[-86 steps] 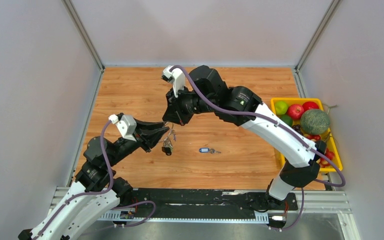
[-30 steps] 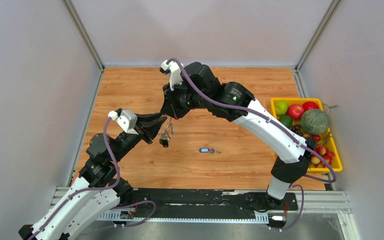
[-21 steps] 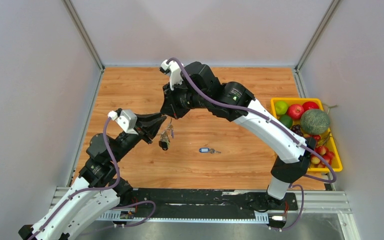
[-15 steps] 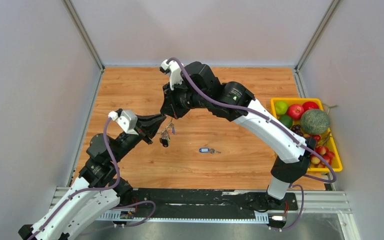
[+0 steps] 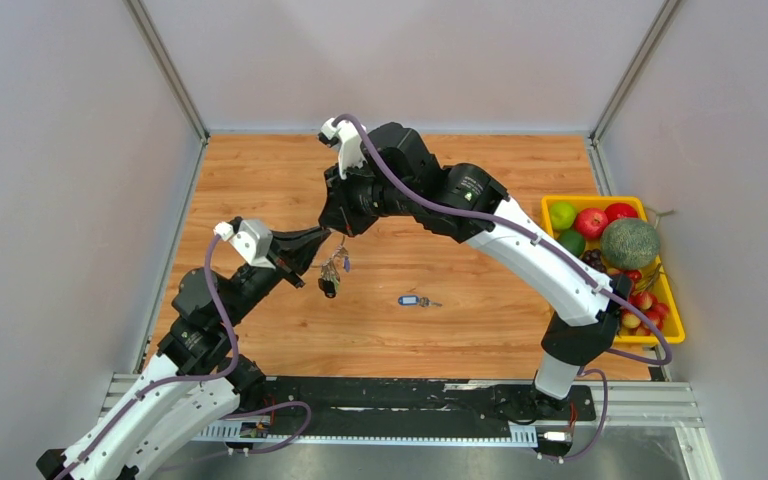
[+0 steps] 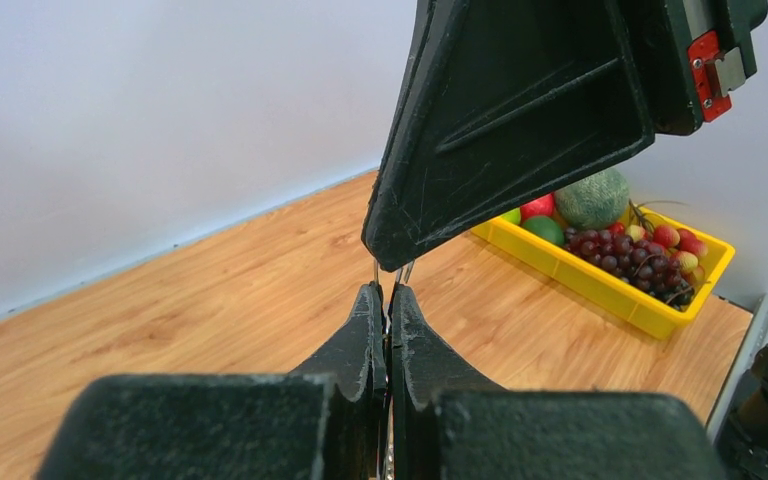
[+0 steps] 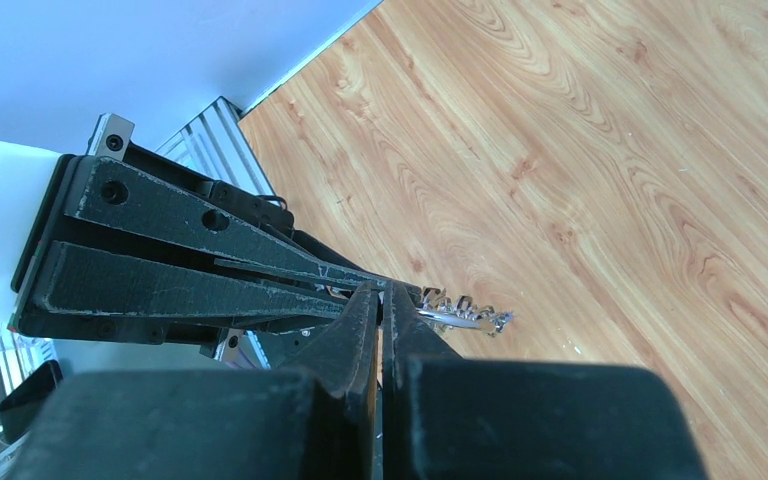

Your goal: Put the keys on the keyring

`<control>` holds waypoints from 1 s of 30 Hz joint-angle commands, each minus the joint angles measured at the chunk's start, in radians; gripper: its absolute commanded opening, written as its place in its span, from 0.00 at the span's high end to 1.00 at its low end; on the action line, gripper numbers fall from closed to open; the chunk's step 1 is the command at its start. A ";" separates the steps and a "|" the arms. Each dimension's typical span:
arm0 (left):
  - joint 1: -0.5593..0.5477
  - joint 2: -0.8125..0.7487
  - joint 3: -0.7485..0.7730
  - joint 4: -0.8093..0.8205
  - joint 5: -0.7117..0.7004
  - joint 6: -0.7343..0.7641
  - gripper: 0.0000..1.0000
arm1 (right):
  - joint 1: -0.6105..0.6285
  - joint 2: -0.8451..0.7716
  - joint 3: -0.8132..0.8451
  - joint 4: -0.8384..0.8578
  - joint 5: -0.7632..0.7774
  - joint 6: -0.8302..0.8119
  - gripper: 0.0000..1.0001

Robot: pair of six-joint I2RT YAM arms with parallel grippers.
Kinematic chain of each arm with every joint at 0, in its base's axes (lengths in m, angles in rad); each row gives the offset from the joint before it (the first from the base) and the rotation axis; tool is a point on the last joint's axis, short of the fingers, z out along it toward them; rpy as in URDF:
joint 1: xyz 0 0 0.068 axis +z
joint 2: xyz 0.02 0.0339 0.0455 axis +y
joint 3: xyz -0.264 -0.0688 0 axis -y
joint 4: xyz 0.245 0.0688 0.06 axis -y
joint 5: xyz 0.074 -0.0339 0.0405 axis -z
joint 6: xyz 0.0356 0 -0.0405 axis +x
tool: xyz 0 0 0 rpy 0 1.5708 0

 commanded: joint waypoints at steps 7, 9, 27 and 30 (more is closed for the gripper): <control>0.000 0.002 0.027 0.021 -0.063 -0.018 1.00 | -0.004 -0.042 0.000 0.042 0.008 0.018 0.91; 0.000 -0.001 0.027 0.015 -0.067 -0.017 1.00 | -0.007 -0.052 -0.002 0.045 0.018 0.018 0.83; 0.000 -0.019 0.045 -0.056 -0.153 -0.011 1.00 | -0.243 -0.389 -0.583 0.197 0.059 0.078 0.49; 0.000 -0.022 0.048 -0.074 -0.200 -0.015 1.00 | -0.255 -0.444 -0.747 0.230 0.120 0.106 0.48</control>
